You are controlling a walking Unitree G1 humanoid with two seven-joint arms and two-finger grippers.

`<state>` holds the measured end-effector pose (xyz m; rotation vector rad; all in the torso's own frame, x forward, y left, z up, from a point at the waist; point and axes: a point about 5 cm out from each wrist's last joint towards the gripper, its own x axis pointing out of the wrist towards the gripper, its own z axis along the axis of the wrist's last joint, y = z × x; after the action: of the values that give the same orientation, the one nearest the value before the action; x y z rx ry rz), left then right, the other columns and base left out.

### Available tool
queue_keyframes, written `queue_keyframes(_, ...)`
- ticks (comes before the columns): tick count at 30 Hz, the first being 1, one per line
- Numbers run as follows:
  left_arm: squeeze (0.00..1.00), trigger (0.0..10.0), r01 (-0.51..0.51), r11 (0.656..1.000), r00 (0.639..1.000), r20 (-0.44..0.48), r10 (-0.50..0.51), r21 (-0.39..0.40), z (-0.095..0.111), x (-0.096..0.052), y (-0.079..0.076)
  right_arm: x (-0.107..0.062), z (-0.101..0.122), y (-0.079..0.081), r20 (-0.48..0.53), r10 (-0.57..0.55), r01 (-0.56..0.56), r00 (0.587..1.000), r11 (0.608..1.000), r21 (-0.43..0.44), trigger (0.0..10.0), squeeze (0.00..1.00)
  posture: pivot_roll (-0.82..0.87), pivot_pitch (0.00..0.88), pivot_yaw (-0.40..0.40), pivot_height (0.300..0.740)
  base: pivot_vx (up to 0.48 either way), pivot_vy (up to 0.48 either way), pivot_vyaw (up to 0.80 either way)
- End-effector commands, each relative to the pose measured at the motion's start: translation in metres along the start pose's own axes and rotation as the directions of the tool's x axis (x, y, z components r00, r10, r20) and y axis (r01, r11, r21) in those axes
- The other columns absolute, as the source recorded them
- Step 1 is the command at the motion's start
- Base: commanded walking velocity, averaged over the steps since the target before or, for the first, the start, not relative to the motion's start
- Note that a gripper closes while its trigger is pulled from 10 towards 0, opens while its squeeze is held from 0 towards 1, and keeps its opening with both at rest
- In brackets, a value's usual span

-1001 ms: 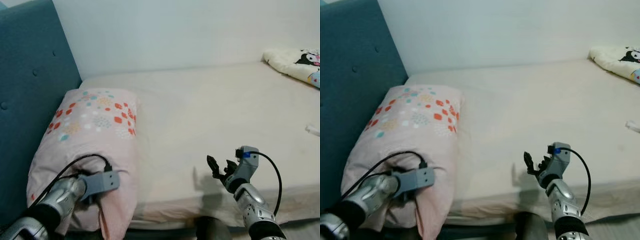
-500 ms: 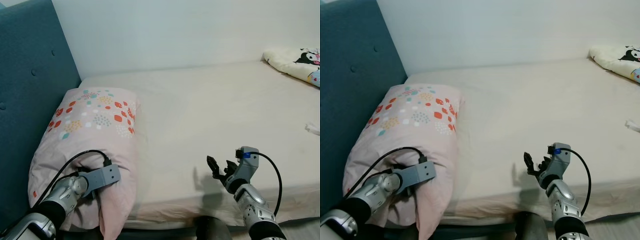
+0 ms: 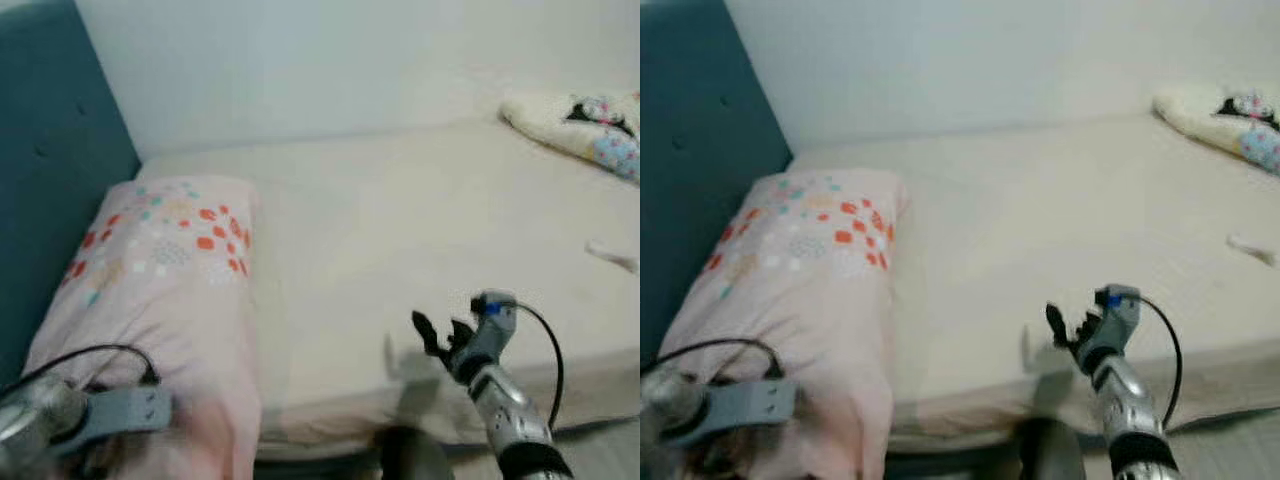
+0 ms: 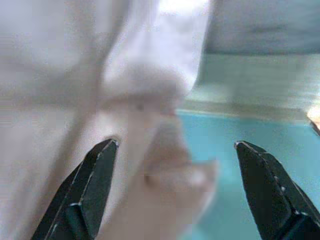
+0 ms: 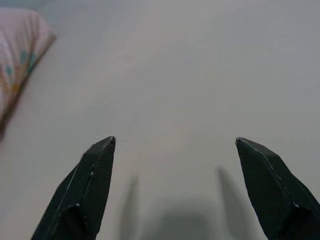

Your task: Clean up the room

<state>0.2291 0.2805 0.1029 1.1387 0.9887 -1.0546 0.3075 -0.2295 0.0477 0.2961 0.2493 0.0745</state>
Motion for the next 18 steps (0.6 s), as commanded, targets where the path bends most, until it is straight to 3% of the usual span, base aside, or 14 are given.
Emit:
queue_keyframes(1, 0.00, 10.0, -0.017, 1.000, 0.998, 0.067, 0.015, 0.025, 0.013, -0.017, 0.004, 0.003, -0.002, 0.009, -0.011, 0.045, -0.045, 0.999, 0.999, 0.018, 10.0, 0.00, -0.06, 0.000, -0.010, 0.371, 0.000, 0.000, 0.00)
queue_keyframes(5, 0.00, 10.0, -0.029, 0.999, 0.993, 0.113, 0.024, 0.043, 0.020, -0.025, 0.005, 0.004, -0.001, 0.012, -0.006, 0.063, -0.063, 0.998, 0.998, 0.024, 10.0, 0.00, -0.06, 0.000, -0.010, 0.371, 0.000, 0.000, 0.00)
queue_keyframes(7, 0.00, 10.0, -0.069, 0.997, 0.905, 0.423, 0.055, 0.017, 0.058, -0.051, 0.011, 0.004, 0.005, 0.017, 0.043, 0.121, -0.124, 0.992, 0.990, 0.071, 10.0, 0.00, -0.05, 0.000, -0.014, 0.376, 0.000, 0.000, 0.00)
queue_keyframes(8, 0.00, 10.0, -0.069, 0.997, 0.905, 0.423, 0.055, 0.017, 0.058, -0.051, 0.011, 0.004, 0.005, 0.017, 0.043, 0.121, -0.124, 0.992, 0.990, 0.071, 10.0, 0.00, -0.05, 0.000, -0.014, 0.376, 0.000, 0.000, 0.00)
queue_keyframes(9, 0.00, 10.0, -0.098, 0.995, 0.842, 0.533, 0.086, -0.006, 0.070, -0.061, 0.016, 0.005, 0.008, 0.019, 0.068, 0.143, -0.149, 0.987, 0.985, 0.088, 10.0, 0.00, -0.05, 0.000, -0.017, 0.381, 0.000, 0.000, 0.00)
queue_keyframes(10, 0.00, 10.0, -0.114, 0.989, 0.720, 0.679, 0.147, -0.094, 0.084, -0.072, 0.024, 0.005, 0.011, 0.021, 0.084, 0.164, -0.172, 0.983, 0.981, 0.092, 10.0, 0.00, -0.05, 0.000, -0.017, 0.386, 0.000, 0.000, 0.00)
queue_keyframes(11, 0.00, 10.0, -0.114, 0.989, 0.720, 0.679, 0.147, -0.094, 0.084, -0.072, 0.024, 0.005, 0.011, 0.021, 0.084, 0.164, -0.172, 0.983, 0.981, 0.092, 10.0, 0.00, -0.05, 0.000, -0.017, 0.386, 0.000, 0.000, 0.00)
queue_keyframes(12, 0.00, 10.0, -0.128, 0.975, 0.574, 0.788, 0.220, -0.179, 0.095, -0.080, 0.033, 0.006, 0.013, 0.022, 0.092, 0.175, -0.183, 0.980, 0.979, 0.089, 10.0, 0.00, -0.05, 0.000, -0.018, 0.391, 0.000, 0.000, 0.00)
queue_keyframes(13, 0.00, 10.0, -0.117, 0.966, 0.477, 0.840, 0.258, -0.231, 0.101, -0.087, 0.037, 0.006, 0.014, 0.023, 0.095, 0.181, -0.189, 0.979, 0.978, 0.086, 10.0, 0.00, -0.05, 0.000, -0.016, 0.396, 0.000, 0.000, 0.00)
queue_keyframes(14, 0.00, 10.0, -0.117, 0.966, 0.477, 0.840, 0.258, -0.231, 0.101, -0.087, 0.037, 0.006, 0.014, 0.023, 0.095, 0.181, -0.189, 0.979, 0.978, 0.086, 10.0, 0.00, -0.05, 0.000, -0.016, 0.396, 0.000, 0.000, 0.00)
queue_keyframes(15, 0.00, 10.0, -0.112, 0.944, 0.352, 0.876, 0.331, -0.311, 0.108, -0.093, 0.045, 0.007, 0.017, 0.023, 0.103, 0.186, -0.195, 0.977, 0.977, 0.086, 10.0, 0.00, -0.05, 0.000, -0.017, 0.401, 0.000, 0.000, 0.00)
queue_keyframes(16, 0.00, 10.0, -0.088, 0.900, 0.280, 0.856, 0.434, -0.428, 0.112, -0.090, 0.055, 0.007, 0.019, 0.023, 0.111, 0.188, -0.198, 0.976, 0.977, 0.083, 10.0, 0.00, -0.05, 0.000, -0.018, 0.406, 0.000, 0.000, 0.00)
queue_keyframes(17, 0.00, 10.0, -0.073, 0.841, 0.242, 0.808, 0.537, -0.536, 0.118, -0.081, 0.065, 0.008, 0.021, 0.022, 0.115, 0.188, -0.198, 0.976, 0.977, 0.084, 10.0, 0.00, -0.05, 0.000, -0.019, 0.411, 0.000, 0.000, 0.00)
queue_keyframes(18, 0.00, 10.0, -0.073, 0.841, 0.242, 0.808, 0.537, -0.536, 0.118, -0.081, 0.065, 0.008, 0.021, 0.022, 0.115, 0.188, -0.198, 0.976, 0.977, 0.084, 10.0, 0.00, -0.05, 0.000, -0.019, 0.411, 0.000, 0.000, 0.00)
